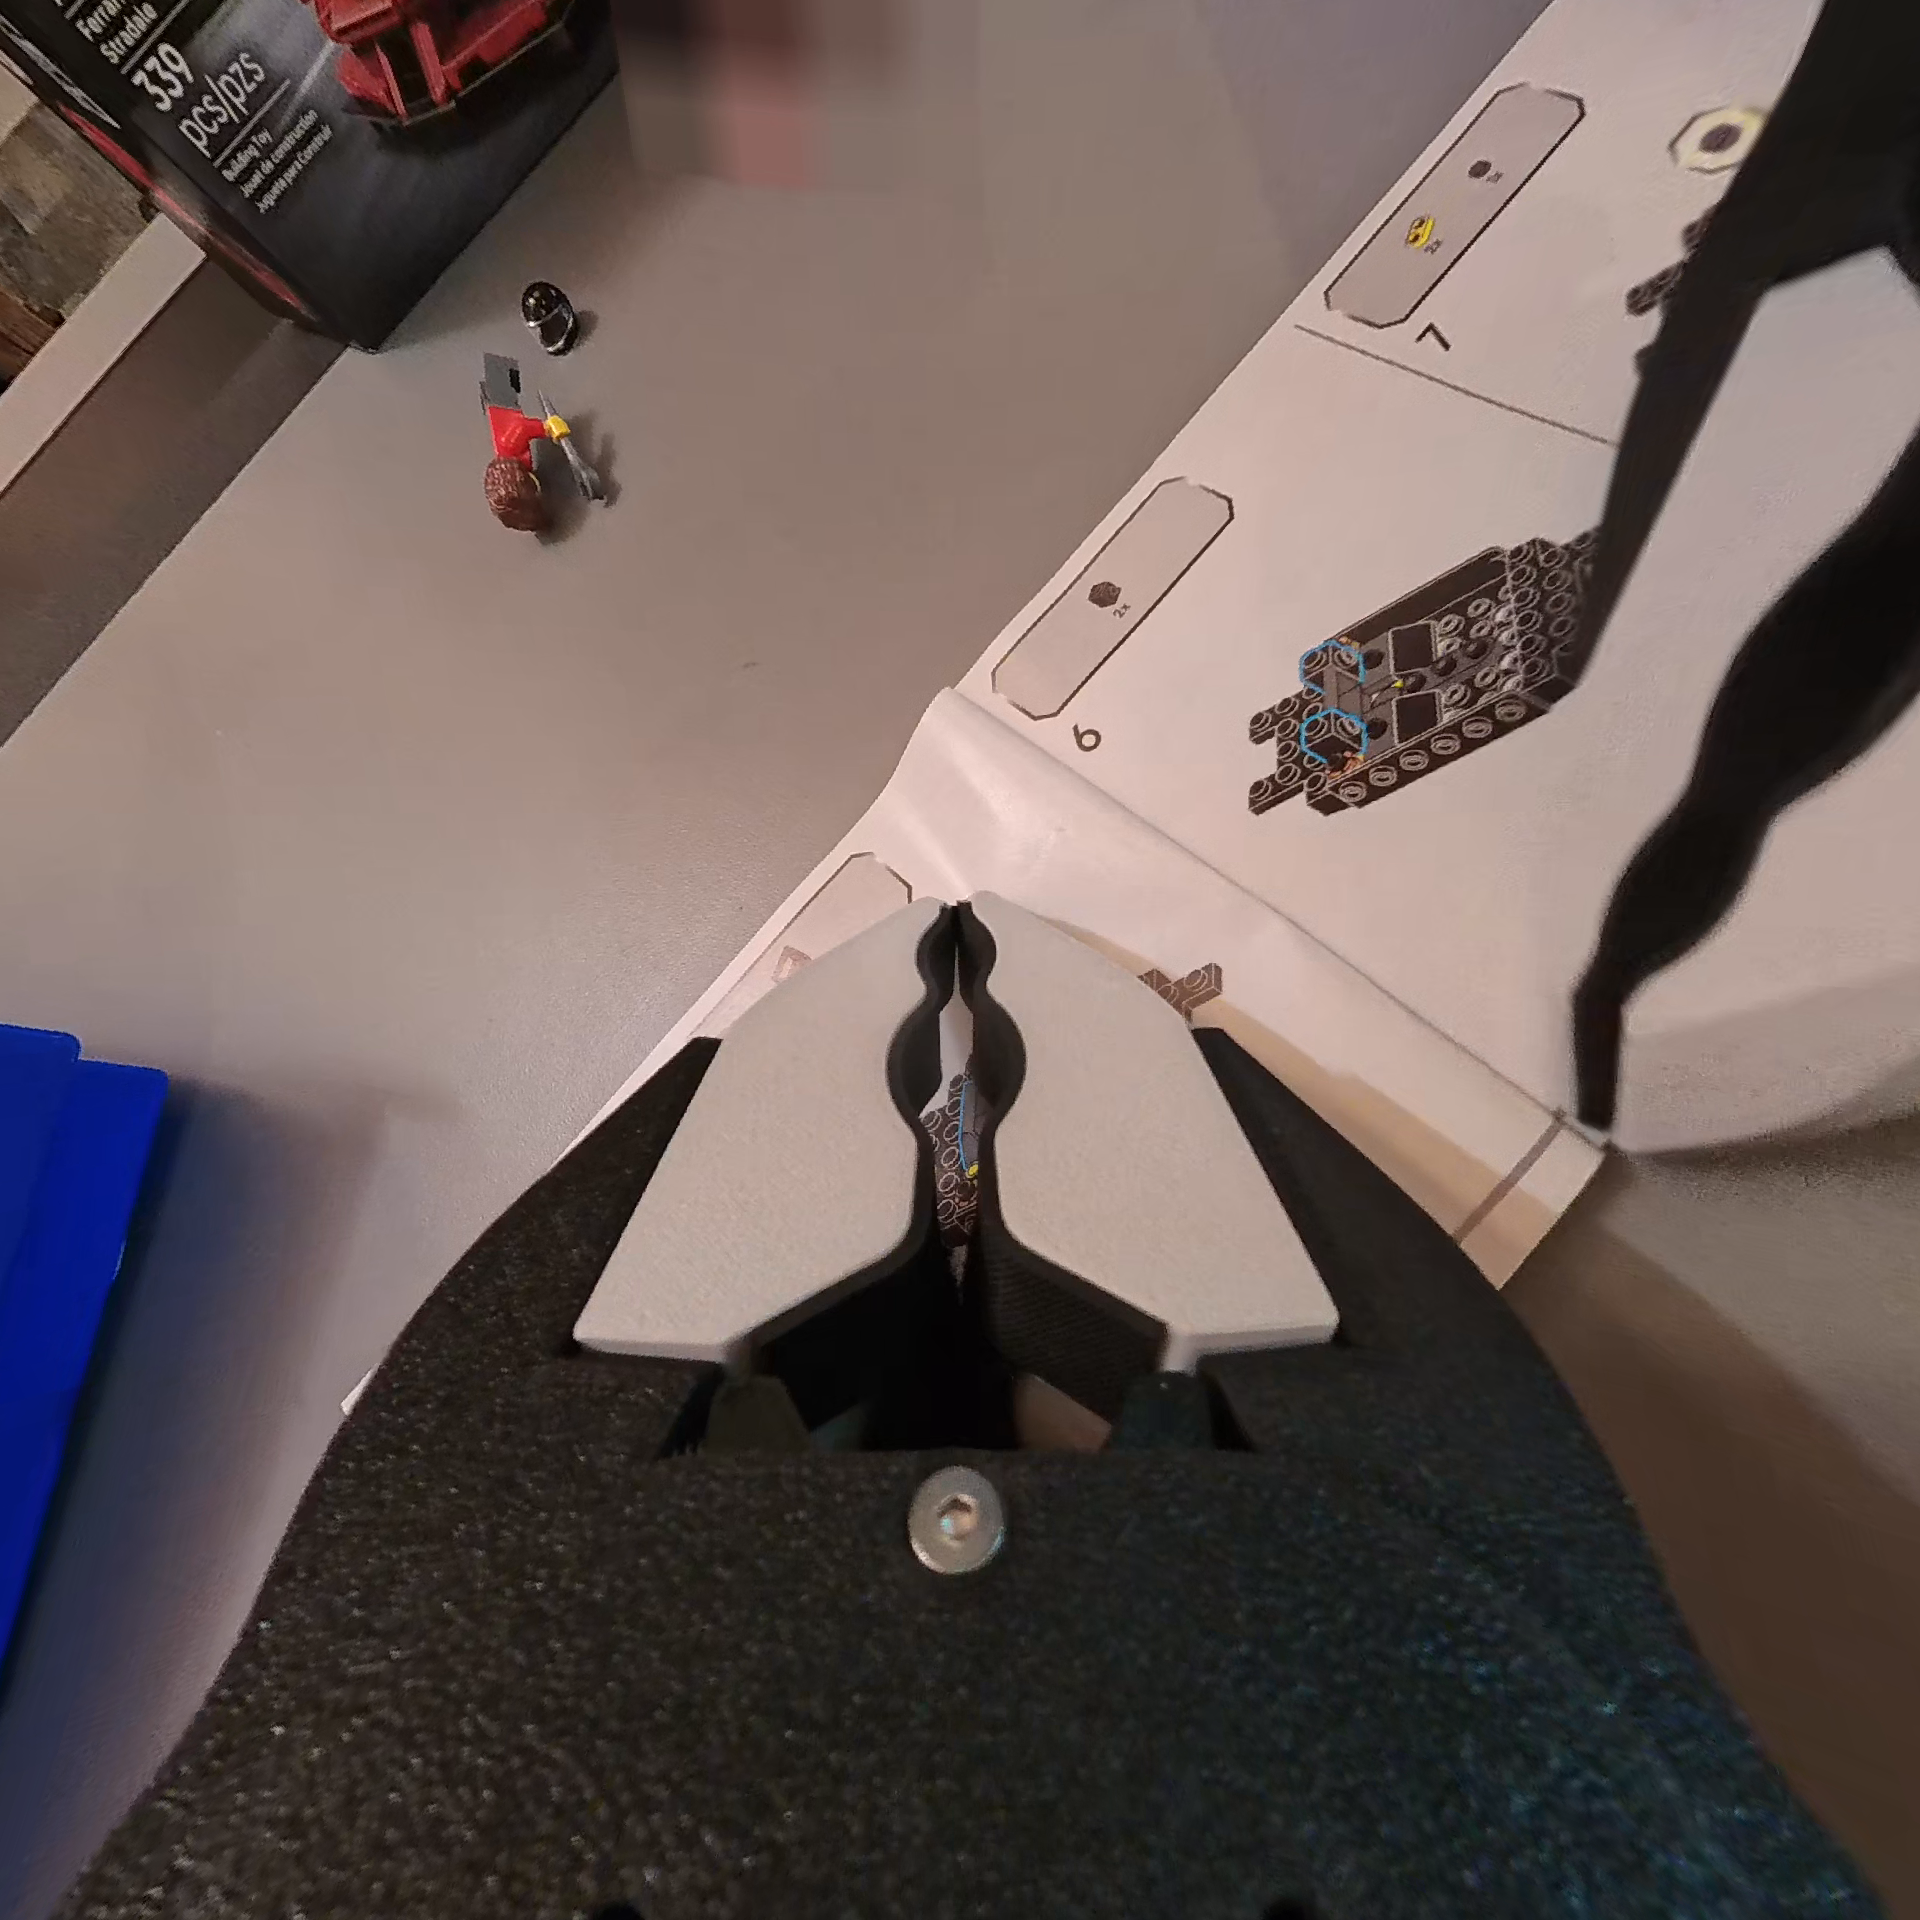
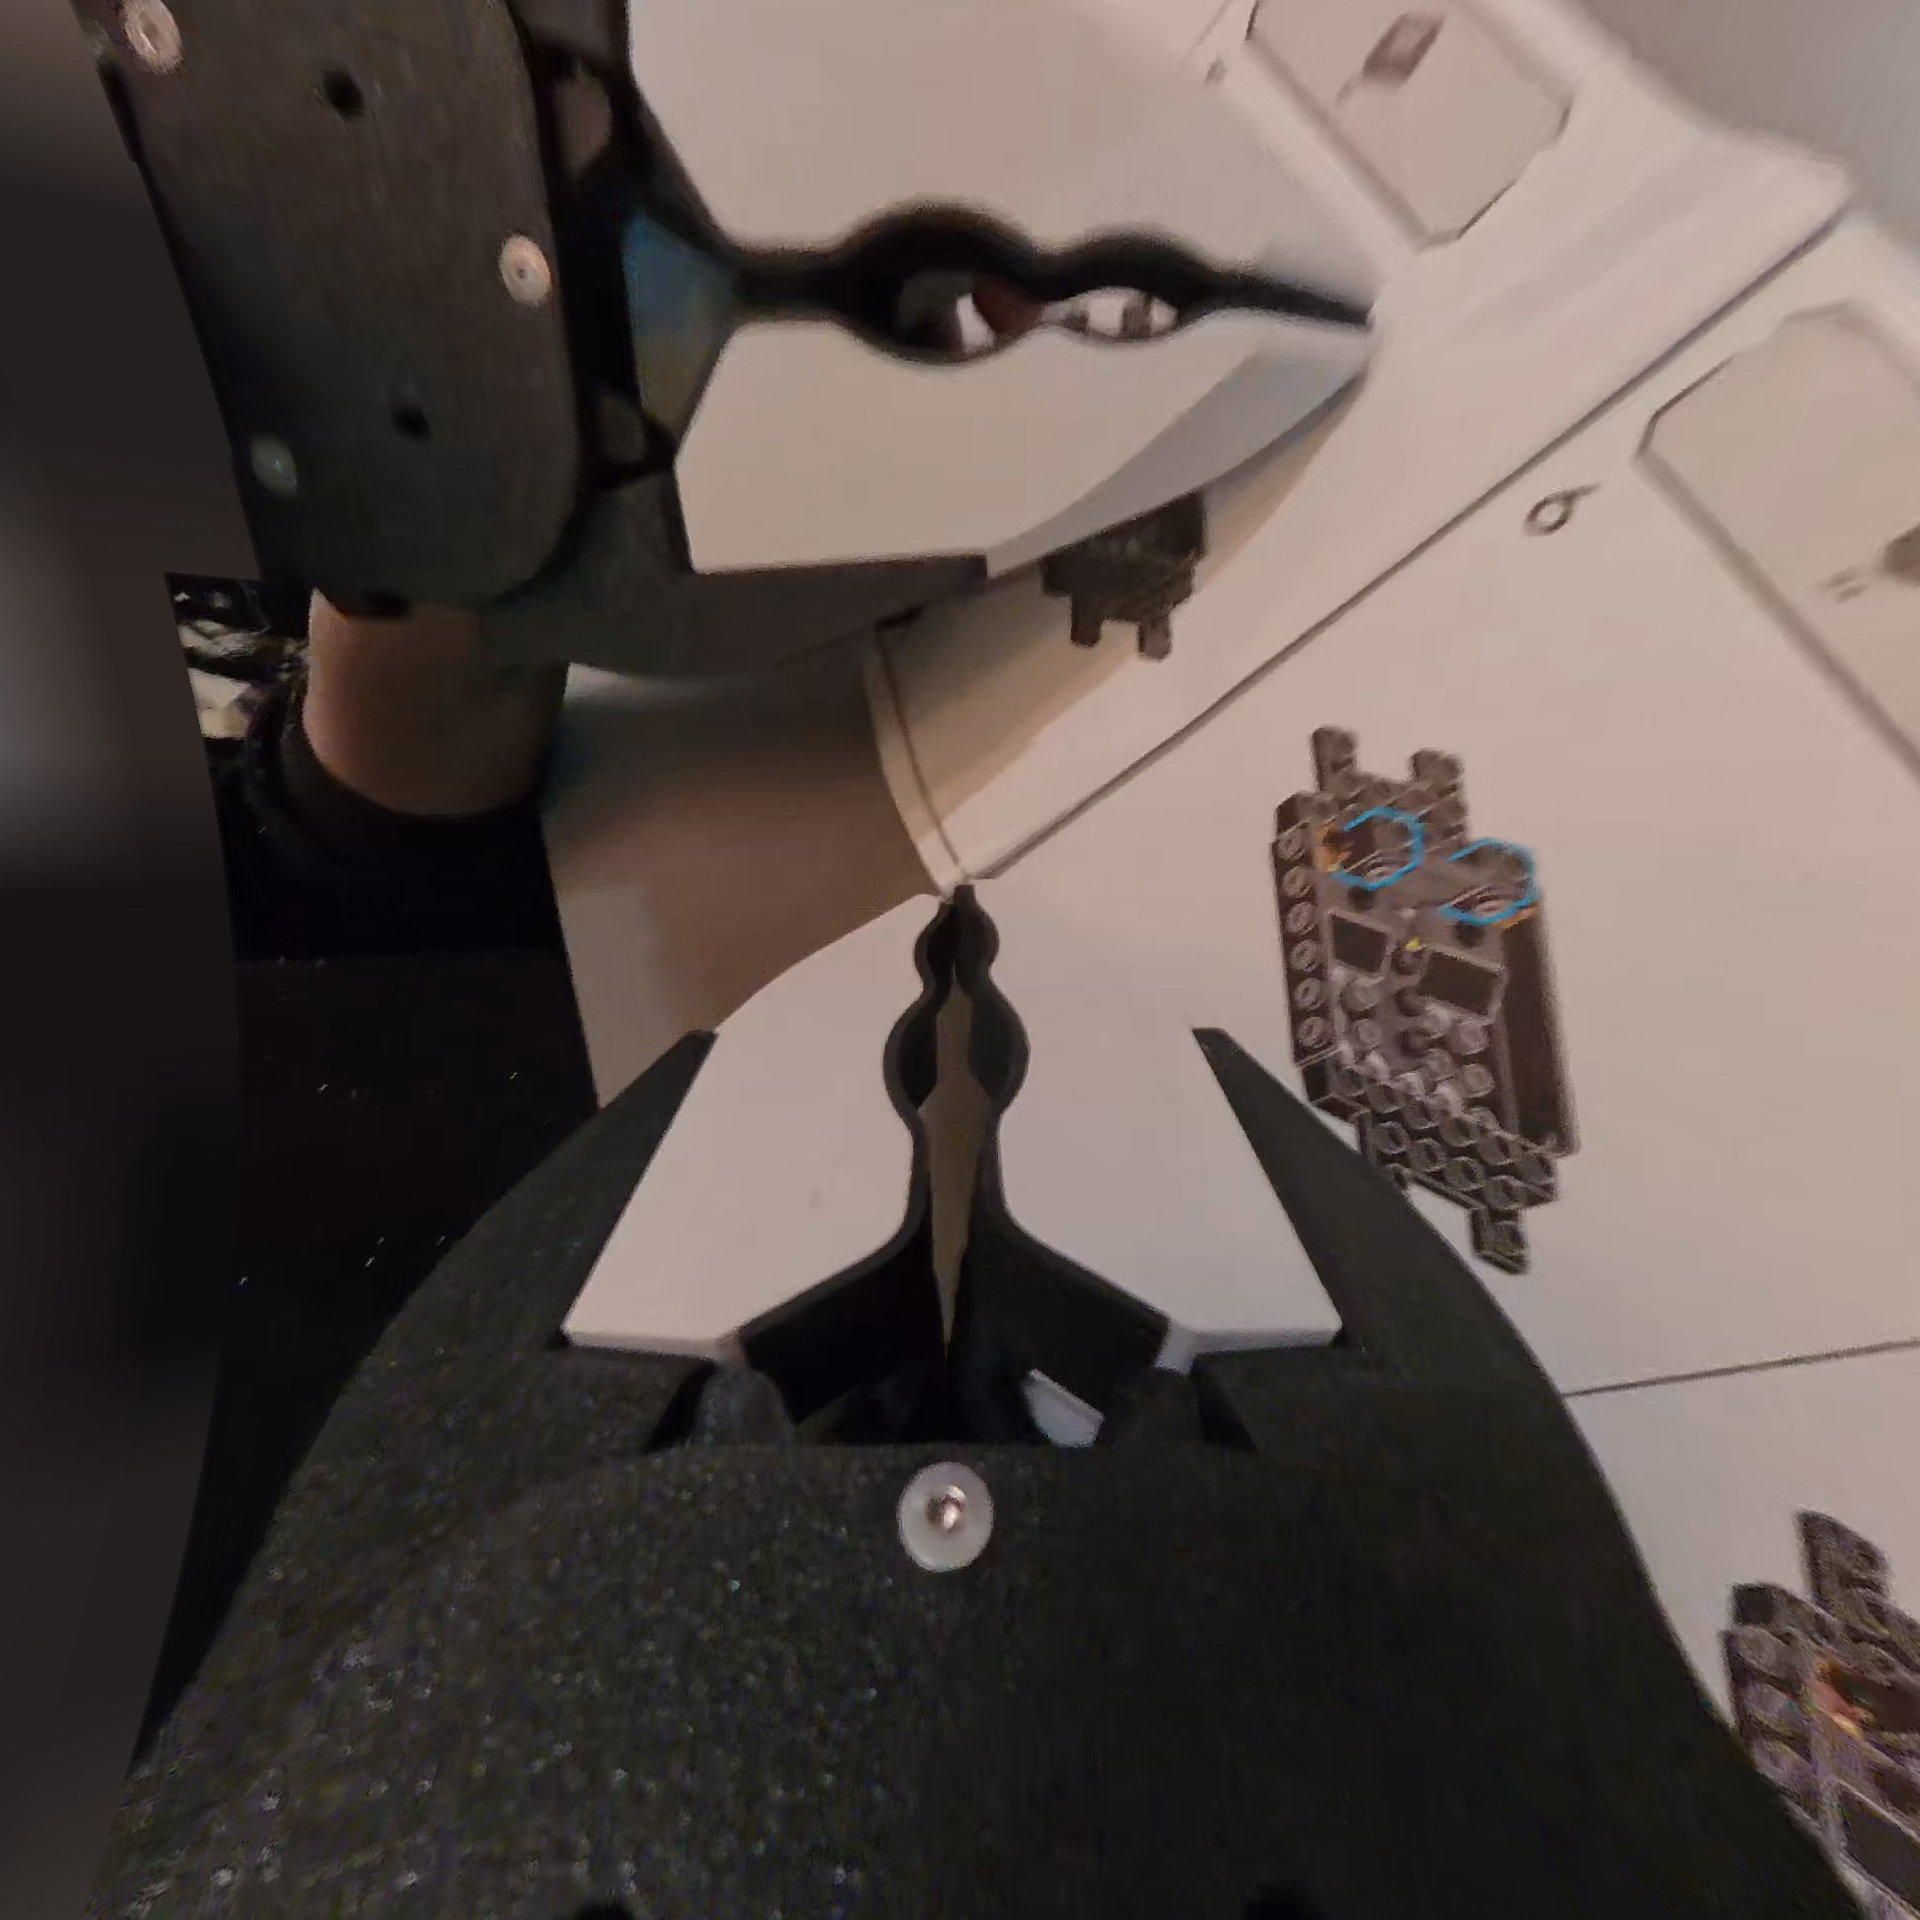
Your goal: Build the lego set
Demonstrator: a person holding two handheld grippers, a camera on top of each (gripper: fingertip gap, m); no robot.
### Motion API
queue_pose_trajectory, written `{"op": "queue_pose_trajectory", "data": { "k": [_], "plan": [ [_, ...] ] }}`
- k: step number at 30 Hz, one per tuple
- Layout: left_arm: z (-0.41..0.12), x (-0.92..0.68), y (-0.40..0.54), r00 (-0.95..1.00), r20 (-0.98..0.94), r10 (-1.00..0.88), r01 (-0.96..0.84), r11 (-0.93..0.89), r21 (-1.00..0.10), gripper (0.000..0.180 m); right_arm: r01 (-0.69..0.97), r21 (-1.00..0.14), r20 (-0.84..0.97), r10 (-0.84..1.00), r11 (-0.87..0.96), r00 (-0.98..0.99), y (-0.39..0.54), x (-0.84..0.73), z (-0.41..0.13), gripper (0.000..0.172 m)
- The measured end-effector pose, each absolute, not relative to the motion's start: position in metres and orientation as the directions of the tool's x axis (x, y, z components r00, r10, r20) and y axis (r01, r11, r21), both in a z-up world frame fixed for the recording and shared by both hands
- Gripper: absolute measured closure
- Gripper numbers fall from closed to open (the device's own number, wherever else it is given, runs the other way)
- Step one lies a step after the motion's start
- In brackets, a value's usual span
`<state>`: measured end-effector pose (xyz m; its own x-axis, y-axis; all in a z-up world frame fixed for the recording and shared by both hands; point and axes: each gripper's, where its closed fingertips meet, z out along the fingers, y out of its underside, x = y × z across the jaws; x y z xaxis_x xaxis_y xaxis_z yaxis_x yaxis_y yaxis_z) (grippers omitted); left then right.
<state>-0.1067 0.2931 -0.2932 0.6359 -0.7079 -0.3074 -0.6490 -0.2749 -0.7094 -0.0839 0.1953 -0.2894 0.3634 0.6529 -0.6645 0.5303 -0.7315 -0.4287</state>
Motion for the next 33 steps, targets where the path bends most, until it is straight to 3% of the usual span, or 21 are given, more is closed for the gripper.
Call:
{"op": "queue_pose_trajectory", "data": {
  "k": [3,9,14,17,26,30,33],
  "plan": [
    [-0.293,-0.107,0.293,0.635,-0.314,-0.706,-0.652,-0.271,-0.708,0.18,0.466,-0.485,-0.646,0.663,-0.74,0.378,0.216,-0.088,-0.28,0.172],
    [-0.293,-0.107,0.293,0.635,-0.309,-0.708,-0.65,-0.273,-0.709,0.18,0.468,-0.451,-0.676,0.634,-0.76,0.377,0.213,-0.087,-0.29,0.171],
    [-0.293,-0.106,0.293,0.634,-0.308,-0.71,-0.65,-0.273,-0.709,0.18,0.581,-0.424,-0.642,0.683,-0.695,0.349,0.186,-0.084,-0.291,0.172],
    [-0.293,-0.106,0.293,0.632,-0.315,-0.708,-0.654,-0.268,-0.708,0.18,0.524,-0.491,-0.61,0.704,-0.697,0.365,0.206,-0.09,-0.281,0.172],
    [-0.293,-0.106,0.292,0.628,-0.295,-0.72,-0.647,-0.273,-0.712,0.18,0.518,-0.459,-0.642,0.672,-0.722,0.369,0.198,-0.091,-0.289,0.171],
    [-0.293,-0.106,0.293,0.629,-0.313,-0.712,-0.654,-0.267,-0.708,0.18,0.607,-0.35,-0.733,0.612,-0.714,0.297,0.162,-0.092,-0.294,0.172],
    [-0.293,-0.106,0.293,0.629,-0.313,-0.712,-0.654,-0.267,-0.708,0.18,0.525,-0.424,-0.732,0.621,-0.738,0.281,0.183,-0.098,-0.274,0.172]
  ]
}}
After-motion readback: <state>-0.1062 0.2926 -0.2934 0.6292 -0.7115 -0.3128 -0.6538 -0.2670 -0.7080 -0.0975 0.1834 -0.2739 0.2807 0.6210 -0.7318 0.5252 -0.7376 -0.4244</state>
